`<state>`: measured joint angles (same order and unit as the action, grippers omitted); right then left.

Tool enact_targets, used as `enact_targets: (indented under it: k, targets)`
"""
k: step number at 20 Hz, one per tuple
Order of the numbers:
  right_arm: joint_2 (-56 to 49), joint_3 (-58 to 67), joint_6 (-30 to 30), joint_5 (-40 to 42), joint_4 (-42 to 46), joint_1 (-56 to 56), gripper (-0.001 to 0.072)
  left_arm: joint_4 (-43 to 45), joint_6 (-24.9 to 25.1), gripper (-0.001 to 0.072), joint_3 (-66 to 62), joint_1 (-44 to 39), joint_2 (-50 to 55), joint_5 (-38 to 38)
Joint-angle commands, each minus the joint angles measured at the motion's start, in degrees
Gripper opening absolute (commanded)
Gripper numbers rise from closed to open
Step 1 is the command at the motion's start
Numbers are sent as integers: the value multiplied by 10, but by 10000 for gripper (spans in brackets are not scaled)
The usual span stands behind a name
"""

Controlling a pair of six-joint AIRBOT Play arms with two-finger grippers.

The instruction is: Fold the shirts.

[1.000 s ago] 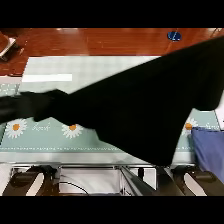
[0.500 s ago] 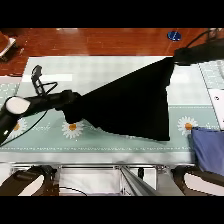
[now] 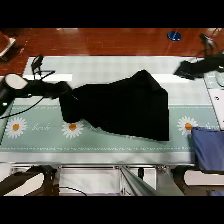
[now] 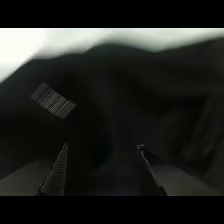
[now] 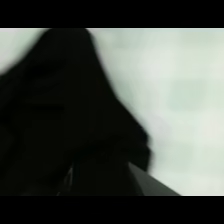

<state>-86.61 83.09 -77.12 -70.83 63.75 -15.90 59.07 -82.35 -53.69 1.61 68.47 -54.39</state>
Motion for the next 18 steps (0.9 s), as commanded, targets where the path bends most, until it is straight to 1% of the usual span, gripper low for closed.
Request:
enact_targets:
  k: [1,2,4,7,9,10,13,15,16,17,18]
  targets:
    - [56,-97,3,-37,-3,-109,386,56,0,510,36,105,-26,-180]
    - [85,-158,11,-19,-25,-128,386,49,0,510,74,123,-37,-192]
    - [148,-292,28,24,-45,-144,386,10,1,510,161,141,-56,-179]
    - [216,-440,29,90,-72,-144,386,-111,35,510,261,141,-59,-89]
    - [227,-487,31,105,-94,-143,386,-216,77,510,301,132,-59,-8]
    - [226,-498,37,104,-102,-143,386,-251,96,510,312,122,-59,27]
    - [226,-513,38,97,-107,-140,386,-274,99,510,315,64,-48,115]
    - [226,-513,37,81,-87,-123,386,-279,97,497,315,30,-44,160]
    - [226,-513,37,71,-79,-112,386,-279,97,381,314,18,-44,172]
    - [226,-513,35,63,-72,-99,386,-279,97,106,314,14,-44,173]
    - [225,-513,28,59,-61,-86,386,-278,99,20,314,14,-44,172]
